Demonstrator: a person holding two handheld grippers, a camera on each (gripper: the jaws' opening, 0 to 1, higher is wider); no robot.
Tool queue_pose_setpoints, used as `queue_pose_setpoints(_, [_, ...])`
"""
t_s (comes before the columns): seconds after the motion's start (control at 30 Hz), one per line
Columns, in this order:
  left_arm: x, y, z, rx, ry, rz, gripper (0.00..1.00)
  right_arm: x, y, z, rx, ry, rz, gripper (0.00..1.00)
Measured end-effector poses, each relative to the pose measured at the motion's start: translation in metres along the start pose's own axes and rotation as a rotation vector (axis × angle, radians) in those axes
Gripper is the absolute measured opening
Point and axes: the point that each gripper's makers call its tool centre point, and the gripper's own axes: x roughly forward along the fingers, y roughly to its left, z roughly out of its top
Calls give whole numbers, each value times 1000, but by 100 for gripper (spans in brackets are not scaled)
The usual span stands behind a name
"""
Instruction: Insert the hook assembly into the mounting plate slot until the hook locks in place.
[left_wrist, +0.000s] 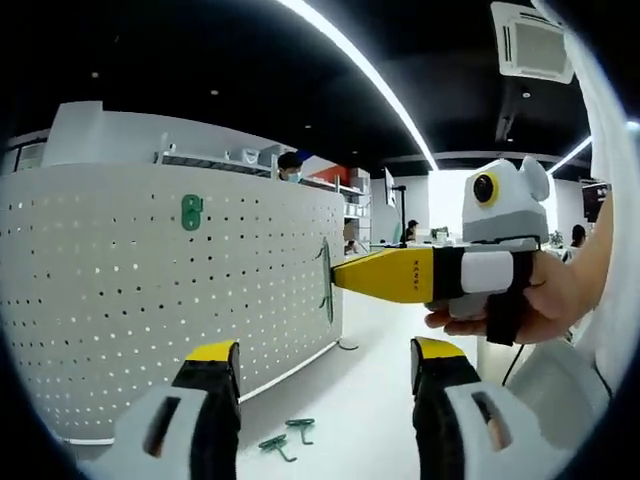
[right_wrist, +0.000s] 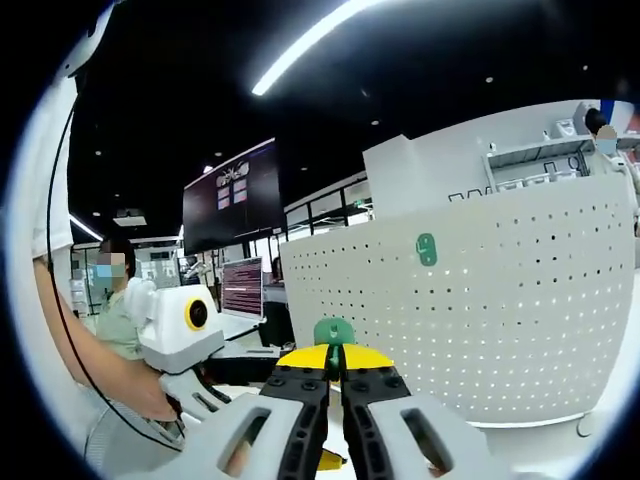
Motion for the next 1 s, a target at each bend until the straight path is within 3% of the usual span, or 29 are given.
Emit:
queue_pose_setpoints(0.23, [-1,-1,-1,19,5,-3,73,1,2,0,-49,13,-3,0])
queue_pose_setpoints(0.43, [-3,1,-3,9,10,5,72,2,-1,-3,-310,73,-48,0])
queue_pose_setpoints(0.73, [-6,4,-2,8,2,17,71,3,-11,2,-228,58,-88,0])
queue_pose_setpoints(1.0, [-19,9,-11,11,16,39,68,9,-40,16,-155,26,-170,1])
